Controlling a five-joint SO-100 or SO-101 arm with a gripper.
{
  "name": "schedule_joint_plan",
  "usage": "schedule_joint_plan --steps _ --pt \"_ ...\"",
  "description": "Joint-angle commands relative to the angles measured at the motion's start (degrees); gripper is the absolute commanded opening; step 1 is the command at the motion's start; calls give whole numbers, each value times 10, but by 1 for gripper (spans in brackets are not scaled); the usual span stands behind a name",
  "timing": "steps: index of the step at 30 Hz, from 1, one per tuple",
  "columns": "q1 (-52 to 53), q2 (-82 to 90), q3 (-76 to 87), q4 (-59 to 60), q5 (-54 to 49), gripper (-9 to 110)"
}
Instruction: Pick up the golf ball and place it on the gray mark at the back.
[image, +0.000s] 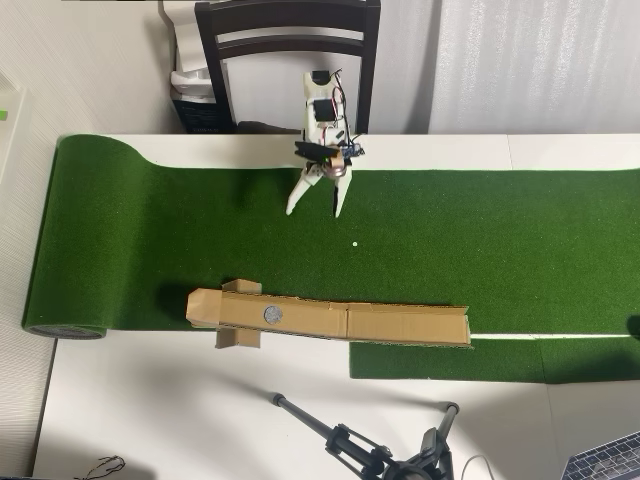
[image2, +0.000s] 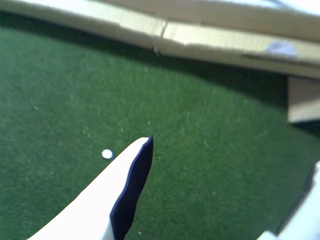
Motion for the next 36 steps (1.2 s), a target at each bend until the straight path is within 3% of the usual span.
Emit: schedule_joint_plan --steps 1,15,25,31,36 --pt "-5 7 2 -21 2 50" --pt "8 76 11 69 23 50" --pt "27 76 18 215 56 50" --pt "27 76 30 212 70 50" --pt "26 76 74 126 73 50"
